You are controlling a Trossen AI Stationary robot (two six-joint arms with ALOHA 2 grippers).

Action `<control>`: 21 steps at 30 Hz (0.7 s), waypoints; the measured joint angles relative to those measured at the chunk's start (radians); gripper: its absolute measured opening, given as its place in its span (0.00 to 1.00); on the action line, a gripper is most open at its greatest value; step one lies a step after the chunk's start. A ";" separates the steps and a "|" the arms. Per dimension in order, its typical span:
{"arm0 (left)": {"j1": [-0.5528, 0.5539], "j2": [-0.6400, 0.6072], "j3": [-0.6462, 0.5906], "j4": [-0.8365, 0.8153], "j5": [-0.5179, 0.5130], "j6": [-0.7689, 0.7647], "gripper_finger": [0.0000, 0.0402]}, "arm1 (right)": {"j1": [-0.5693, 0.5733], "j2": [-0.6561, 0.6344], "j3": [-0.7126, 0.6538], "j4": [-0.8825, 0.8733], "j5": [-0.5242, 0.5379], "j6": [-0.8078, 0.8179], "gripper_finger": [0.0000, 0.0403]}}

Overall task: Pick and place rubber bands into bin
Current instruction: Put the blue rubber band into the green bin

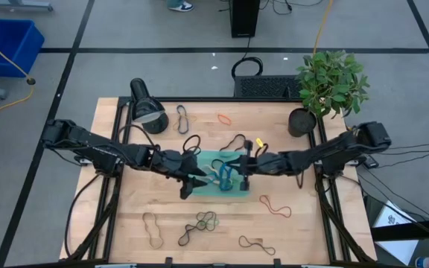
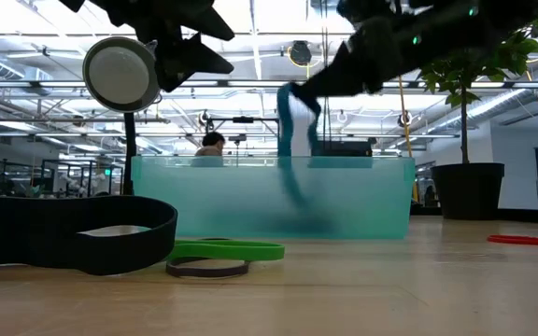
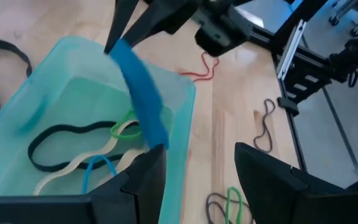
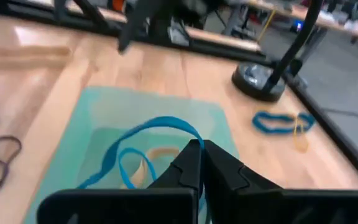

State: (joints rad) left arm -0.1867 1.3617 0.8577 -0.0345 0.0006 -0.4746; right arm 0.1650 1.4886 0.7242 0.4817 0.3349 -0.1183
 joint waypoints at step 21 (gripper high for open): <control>-0.102 0.000 0.000 -0.245 0.062 -0.083 0.49 | -0.015 0.173 0.000 0.000 -0.051 0.092 0.05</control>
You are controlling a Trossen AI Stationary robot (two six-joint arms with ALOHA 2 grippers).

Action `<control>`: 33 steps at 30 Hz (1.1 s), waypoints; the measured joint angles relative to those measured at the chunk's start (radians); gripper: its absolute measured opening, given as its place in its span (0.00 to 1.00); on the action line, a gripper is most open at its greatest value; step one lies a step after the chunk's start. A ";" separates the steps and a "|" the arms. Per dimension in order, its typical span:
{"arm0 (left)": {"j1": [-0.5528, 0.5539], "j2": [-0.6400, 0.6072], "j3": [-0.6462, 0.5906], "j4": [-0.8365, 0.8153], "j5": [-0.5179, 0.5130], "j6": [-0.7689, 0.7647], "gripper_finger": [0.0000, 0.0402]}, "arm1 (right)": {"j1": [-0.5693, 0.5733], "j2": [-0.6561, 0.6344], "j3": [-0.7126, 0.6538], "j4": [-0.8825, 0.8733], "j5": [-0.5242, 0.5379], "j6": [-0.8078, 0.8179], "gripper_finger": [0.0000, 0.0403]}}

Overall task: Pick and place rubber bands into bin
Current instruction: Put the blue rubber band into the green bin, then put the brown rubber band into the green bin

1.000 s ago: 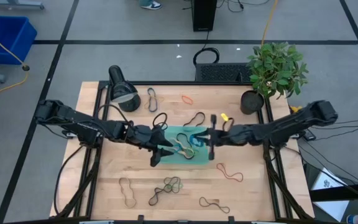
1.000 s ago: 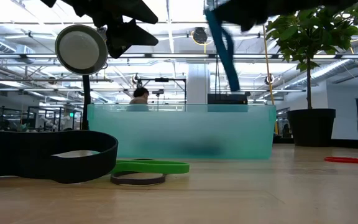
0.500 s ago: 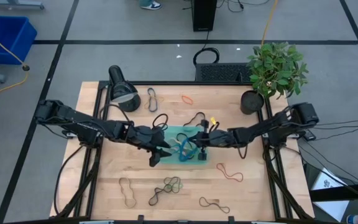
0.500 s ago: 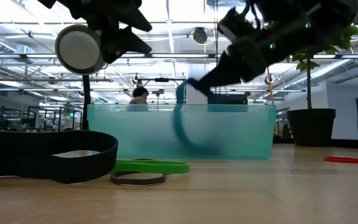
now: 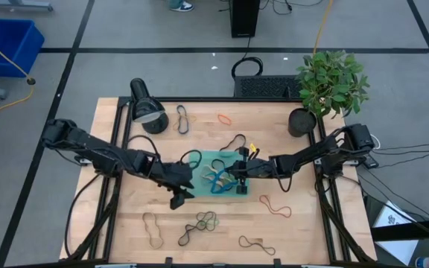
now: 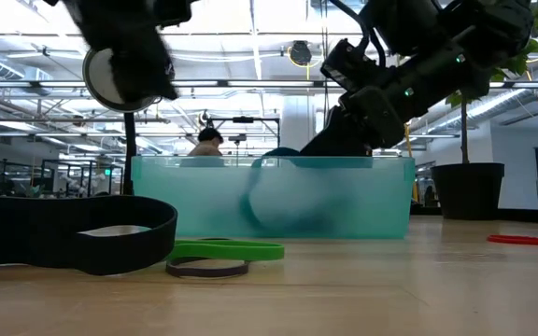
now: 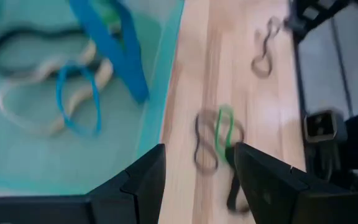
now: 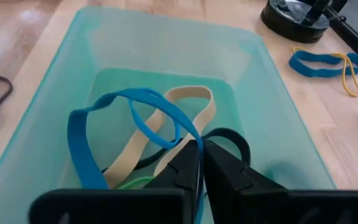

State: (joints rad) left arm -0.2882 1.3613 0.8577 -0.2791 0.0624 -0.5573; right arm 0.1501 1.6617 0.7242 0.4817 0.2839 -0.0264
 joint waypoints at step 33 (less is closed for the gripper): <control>-0.361 0.081 0.000 -0.561 0.121 -0.632 0.49 | 0.000 -0.001 0.000 0.016 0.002 0.026 0.44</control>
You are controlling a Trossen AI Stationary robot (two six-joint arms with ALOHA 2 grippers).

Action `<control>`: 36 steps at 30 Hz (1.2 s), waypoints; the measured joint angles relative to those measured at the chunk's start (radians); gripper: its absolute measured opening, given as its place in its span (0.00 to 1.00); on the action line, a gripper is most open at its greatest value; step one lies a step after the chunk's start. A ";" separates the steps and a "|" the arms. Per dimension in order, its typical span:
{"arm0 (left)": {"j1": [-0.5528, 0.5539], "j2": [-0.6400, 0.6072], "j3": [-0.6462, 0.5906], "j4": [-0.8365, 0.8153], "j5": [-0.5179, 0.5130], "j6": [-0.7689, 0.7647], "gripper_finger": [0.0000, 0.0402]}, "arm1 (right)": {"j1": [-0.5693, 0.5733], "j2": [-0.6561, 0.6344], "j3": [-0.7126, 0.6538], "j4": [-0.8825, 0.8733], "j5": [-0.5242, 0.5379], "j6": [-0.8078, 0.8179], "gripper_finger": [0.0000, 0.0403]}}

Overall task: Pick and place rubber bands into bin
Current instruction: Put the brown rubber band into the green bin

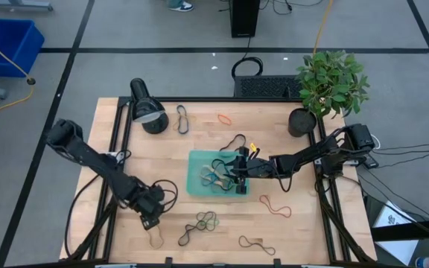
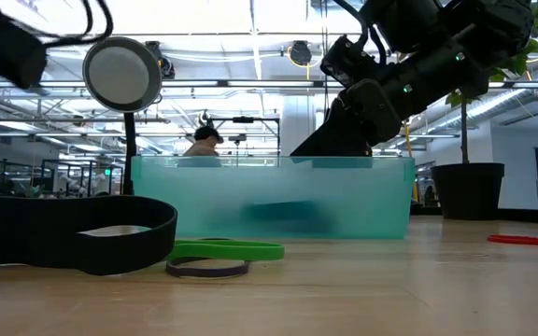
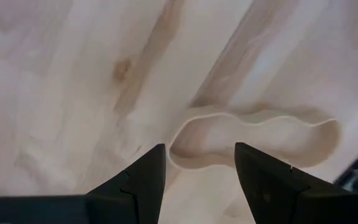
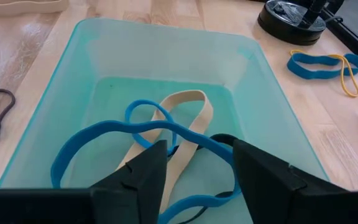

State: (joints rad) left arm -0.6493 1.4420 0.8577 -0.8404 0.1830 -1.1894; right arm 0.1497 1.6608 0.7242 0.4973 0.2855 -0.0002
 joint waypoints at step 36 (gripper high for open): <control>0.028 0.230 0.001 0.030 0.117 0.166 0.02 | 0.005 0.000 0.000 0.045 0.000 -0.003 0.45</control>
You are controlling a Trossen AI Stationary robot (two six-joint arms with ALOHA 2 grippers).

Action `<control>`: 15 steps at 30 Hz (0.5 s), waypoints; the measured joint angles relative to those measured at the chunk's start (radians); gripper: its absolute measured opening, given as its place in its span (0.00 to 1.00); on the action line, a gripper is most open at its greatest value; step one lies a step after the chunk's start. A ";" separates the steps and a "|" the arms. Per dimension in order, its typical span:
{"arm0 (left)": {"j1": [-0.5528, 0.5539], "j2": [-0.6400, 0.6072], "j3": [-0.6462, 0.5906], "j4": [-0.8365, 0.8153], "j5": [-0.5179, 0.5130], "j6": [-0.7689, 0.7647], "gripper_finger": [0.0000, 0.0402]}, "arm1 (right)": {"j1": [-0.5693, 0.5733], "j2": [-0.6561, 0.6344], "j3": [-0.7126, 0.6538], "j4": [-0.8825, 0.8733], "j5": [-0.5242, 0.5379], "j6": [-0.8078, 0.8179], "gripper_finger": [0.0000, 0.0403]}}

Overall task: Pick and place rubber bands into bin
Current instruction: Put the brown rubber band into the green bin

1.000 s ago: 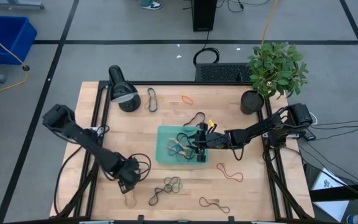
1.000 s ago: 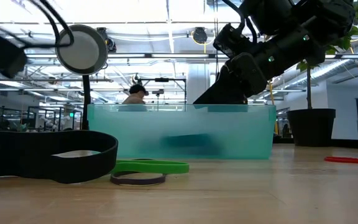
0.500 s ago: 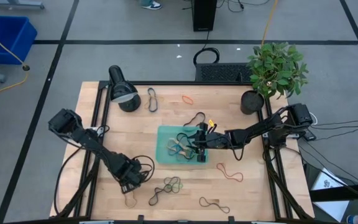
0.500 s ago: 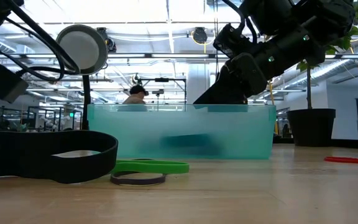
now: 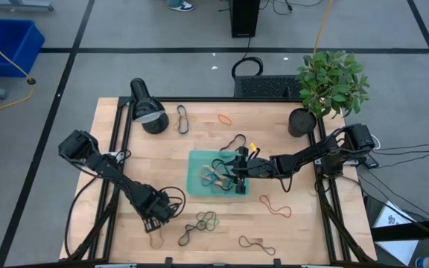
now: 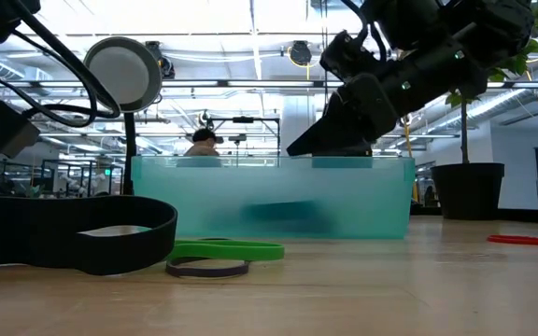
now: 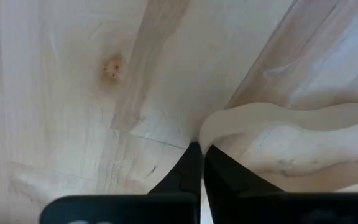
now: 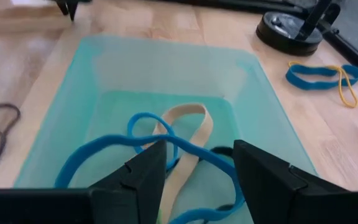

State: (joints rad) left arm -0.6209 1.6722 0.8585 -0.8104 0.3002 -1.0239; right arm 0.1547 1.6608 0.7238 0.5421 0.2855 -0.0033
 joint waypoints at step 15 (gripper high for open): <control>-0.002 -0.171 -0.004 -0.002 0.087 -0.076 0.01 | 0.005 -0.099 0.000 0.053 -0.002 0.028 0.45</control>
State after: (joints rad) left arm -0.6231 1.5013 0.8547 -0.8127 0.3875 -1.0997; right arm 0.1600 1.5613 0.7235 0.5955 0.2832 0.0246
